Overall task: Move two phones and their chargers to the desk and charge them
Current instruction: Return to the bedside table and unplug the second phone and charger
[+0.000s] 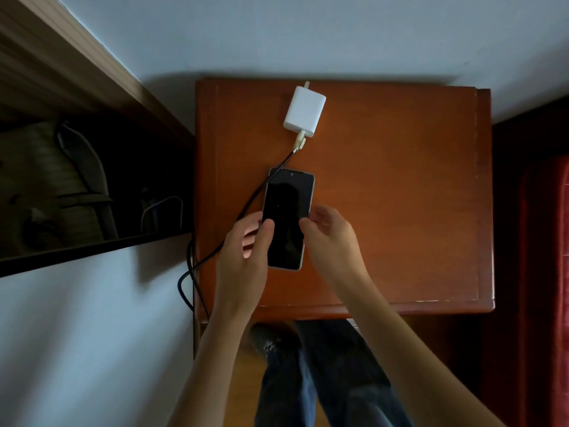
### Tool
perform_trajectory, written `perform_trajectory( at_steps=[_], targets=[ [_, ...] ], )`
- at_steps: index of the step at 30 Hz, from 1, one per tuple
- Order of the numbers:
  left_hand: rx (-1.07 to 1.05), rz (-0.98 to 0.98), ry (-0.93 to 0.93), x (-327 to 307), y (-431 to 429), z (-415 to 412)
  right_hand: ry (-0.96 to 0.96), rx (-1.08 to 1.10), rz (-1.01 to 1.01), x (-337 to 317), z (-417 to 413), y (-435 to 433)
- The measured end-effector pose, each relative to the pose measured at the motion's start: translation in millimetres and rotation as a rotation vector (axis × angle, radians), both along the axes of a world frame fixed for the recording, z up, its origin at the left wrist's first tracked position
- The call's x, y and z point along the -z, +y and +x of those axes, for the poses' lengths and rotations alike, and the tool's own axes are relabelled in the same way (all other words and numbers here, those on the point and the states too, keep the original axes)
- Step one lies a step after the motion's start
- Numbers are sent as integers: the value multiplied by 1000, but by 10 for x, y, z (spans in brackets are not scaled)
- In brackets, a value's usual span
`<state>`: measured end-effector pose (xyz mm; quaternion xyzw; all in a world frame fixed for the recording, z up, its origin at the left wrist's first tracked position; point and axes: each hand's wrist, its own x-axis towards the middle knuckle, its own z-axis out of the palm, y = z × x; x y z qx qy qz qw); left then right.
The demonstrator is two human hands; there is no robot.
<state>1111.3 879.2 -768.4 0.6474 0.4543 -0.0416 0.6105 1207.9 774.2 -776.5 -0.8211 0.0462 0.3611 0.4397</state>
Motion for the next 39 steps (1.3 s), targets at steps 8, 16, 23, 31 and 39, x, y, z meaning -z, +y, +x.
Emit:
perform_trajectory(
  at_steps=[8, 16, 23, 31, 39],
  targets=[
    [-123, -144, -3, 30, 61, 169, 27, 71, -36, 64, 22, -29],
    [-138, -246, -42, 49, -8, 217, 95, 103, 25, 93, 60, -114],
    [-156, -410, -205, -101, 17, 253, 13, 15, 161, -150, 17, 25],
    [-295, -660, -281, -203, 291, 102, -307, -432, 38, -196, 305, 197],
    [-620, -742, -285, -312, 304, -291, -646, -975, -289, 95, 464, 566]
  ],
)
